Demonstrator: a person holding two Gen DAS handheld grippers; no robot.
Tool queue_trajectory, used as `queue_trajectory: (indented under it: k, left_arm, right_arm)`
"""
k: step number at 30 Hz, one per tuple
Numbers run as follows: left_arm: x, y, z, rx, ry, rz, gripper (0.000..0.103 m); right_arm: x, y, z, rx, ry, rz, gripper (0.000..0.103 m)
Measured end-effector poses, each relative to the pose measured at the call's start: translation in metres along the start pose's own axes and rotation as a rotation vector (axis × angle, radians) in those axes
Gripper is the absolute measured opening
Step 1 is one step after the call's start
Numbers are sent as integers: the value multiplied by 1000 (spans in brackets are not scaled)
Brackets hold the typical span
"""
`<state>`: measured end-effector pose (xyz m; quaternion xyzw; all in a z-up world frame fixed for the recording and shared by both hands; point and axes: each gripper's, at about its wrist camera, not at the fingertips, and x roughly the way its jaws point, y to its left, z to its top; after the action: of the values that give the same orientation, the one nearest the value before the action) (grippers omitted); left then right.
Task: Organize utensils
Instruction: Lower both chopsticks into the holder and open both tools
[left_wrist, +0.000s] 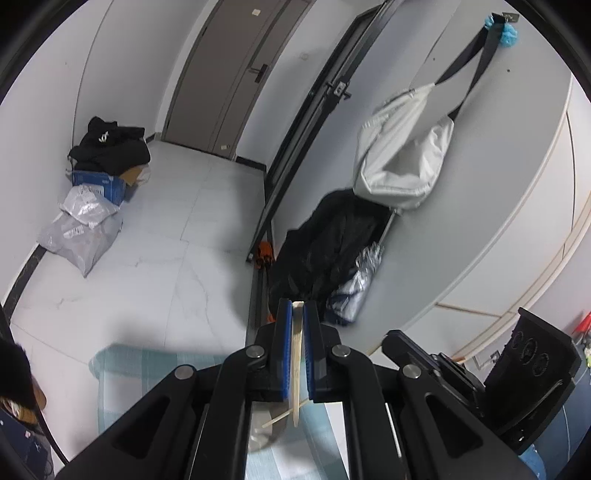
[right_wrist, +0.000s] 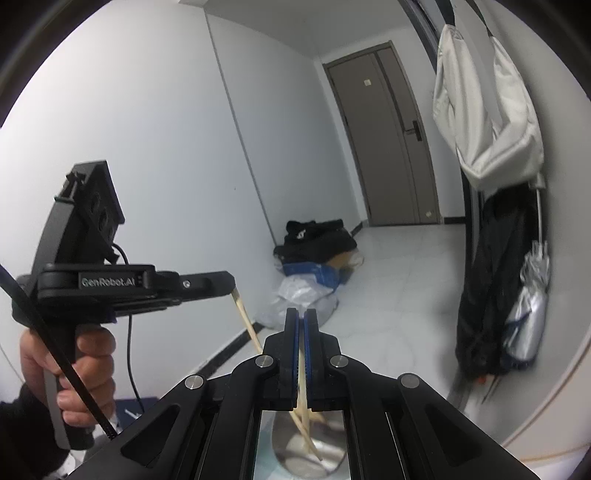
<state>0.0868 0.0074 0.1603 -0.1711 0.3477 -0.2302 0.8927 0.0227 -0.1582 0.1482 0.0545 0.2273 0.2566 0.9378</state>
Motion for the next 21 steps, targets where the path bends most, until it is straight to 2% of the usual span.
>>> queue_trajectory:
  k: [4,8,12,21]
  left_arm:
    - [4,1,11,29,-37,34,3]
    - [11,4,10,86,-62,84,3]
    - [24,10,4,147,-59,115,3]
    - [38,22,-11,134,-51,122,3]
  right_arm:
    - [12,-5,20,-23,-19,-10,2]
    - [33,-9,26,-57,4,-11,2]
    - [49,-8,21,-111,29,-22,2]
    - [66,-11,3,-180,84,-13,2]
